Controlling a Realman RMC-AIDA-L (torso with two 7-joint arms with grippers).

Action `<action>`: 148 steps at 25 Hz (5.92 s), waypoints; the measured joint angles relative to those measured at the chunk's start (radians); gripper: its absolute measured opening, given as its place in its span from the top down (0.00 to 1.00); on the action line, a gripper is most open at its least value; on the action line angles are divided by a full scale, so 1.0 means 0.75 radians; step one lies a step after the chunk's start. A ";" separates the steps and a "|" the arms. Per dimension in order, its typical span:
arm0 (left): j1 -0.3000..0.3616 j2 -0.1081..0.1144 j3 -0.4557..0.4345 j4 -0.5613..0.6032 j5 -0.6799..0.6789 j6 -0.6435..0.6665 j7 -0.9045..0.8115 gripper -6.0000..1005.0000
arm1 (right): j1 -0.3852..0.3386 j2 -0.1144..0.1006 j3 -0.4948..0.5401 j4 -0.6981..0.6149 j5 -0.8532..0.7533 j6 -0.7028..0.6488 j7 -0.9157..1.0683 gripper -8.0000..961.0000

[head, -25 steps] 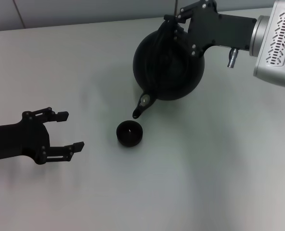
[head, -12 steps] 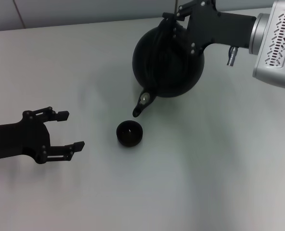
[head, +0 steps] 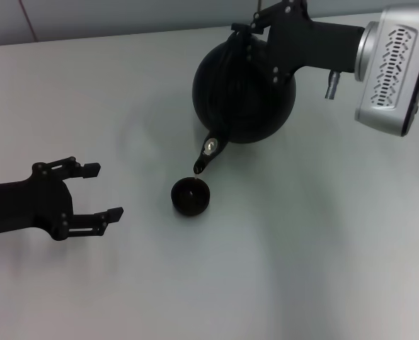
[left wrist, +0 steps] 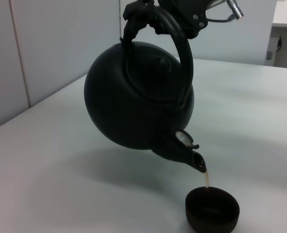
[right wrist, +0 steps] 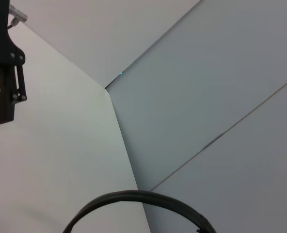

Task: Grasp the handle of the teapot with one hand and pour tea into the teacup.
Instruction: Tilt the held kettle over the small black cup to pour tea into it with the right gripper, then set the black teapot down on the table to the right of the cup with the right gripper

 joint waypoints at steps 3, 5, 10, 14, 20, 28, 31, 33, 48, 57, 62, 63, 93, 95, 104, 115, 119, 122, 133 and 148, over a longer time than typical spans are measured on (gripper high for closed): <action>0.000 0.000 0.000 -0.002 0.000 -0.008 0.000 0.13 | 0.000 -0.001 -0.007 0.000 0.000 0.009 -0.003 0.90; 0.001 0.000 0.000 -0.003 -0.001 -0.009 0.000 0.13 | 0.000 -0.001 -0.007 -0.001 0.000 0.009 -0.003 0.90; -0.002 0.000 0.000 -0.012 -0.001 -0.009 0.000 0.13 | 0.000 -0.001 -0.008 -0.001 0.000 0.006 -0.003 0.89; -0.003 0.000 0.000 -0.016 -0.001 -0.010 0.000 0.13 | 0.000 -0.002 -0.008 -0.001 0.000 0.002 -0.004 0.89; -0.003 0.000 0.000 -0.016 -0.001 -0.012 0.000 0.13 | 0.004 -0.004 -0.015 -0.004 0.000 0.002 -0.016 0.88; -0.004 -0.001 0.000 -0.019 -0.001 -0.025 0.000 0.13 | 0.002 -0.004 -0.040 -0.006 0.006 0.009 -0.038 0.87; -0.004 -0.002 0.000 -0.019 -0.001 -0.025 0.000 0.13 | 0.004 -0.004 -0.040 -0.006 0.007 0.009 -0.037 0.86; -0.004 -0.002 0.000 -0.019 -0.001 -0.025 0.000 0.13 | 0.005 -0.004 -0.041 -0.005 0.007 0.009 -0.038 0.86; 0.009 -0.002 0.000 -0.018 -0.001 -0.025 0.000 0.13 | -0.058 -0.004 -0.040 0.095 0.253 -0.008 -0.018 0.84; 0.009 -0.002 0.000 -0.029 -0.001 -0.022 0.000 0.13 | -0.096 -0.007 -0.007 0.286 0.572 -0.004 -0.005 0.83; 0.006 -0.002 0.000 -0.030 -0.002 -0.022 0.000 0.13 | -0.098 -0.009 0.029 0.409 0.729 0.000 -0.002 0.82; 0.005 -0.002 0.000 -0.031 -0.004 -0.021 0.000 0.13 | -0.097 -0.009 0.048 0.449 0.767 0.002 0.004 0.82; -0.003 -0.006 0.009 -0.035 -0.075 -0.023 0.000 0.13 | -0.043 -0.012 0.154 0.786 0.880 0.031 0.256 0.78; -0.003 -0.006 0.009 -0.036 -0.076 -0.023 0.000 0.13 | -0.043 -0.012 0.152 0.789 0.880 0.040 0.256 0.78; -0.006 -0.007 0.011 -0.053 -0.078 -0.025 0.015 0.13 | -0.027 -0.012 0.145 0.808 0.876 0.099 0.256 0.77; -0.008 -0.008 0.012 -0.053 -0.079 -0.025 0.018 0.13 | -0.026 -0.013 0.136 0.799 0.860 0.096 0.256 0.76; -0.009 -0.008 0.012 -0.053 -0.080 -0.025 0.018 0.13 | -0.026 -0.014 0.136 0.793 0.858 0.099 0.257 0.75; -0.011 -0.008 0.012 -0.053 -0.087 -0.023 0.018 0.13 | -0.023 -0.014 0.144 0.792 0.861 0.106 0.258 0.73; -0.012 -0.007 0.008 -0.053 -0.099 -0.019 0.019 0.13 | -0.027 -0.013 0.146 0.781 0.867 0.097 0.251 0.54; -0.008 -0.006 0.011 -0.053 -0.141 -0.012 0.018 0.13 | -0.135 -0.008 0.134 0.711 0.857 -0.038 0.238 0.43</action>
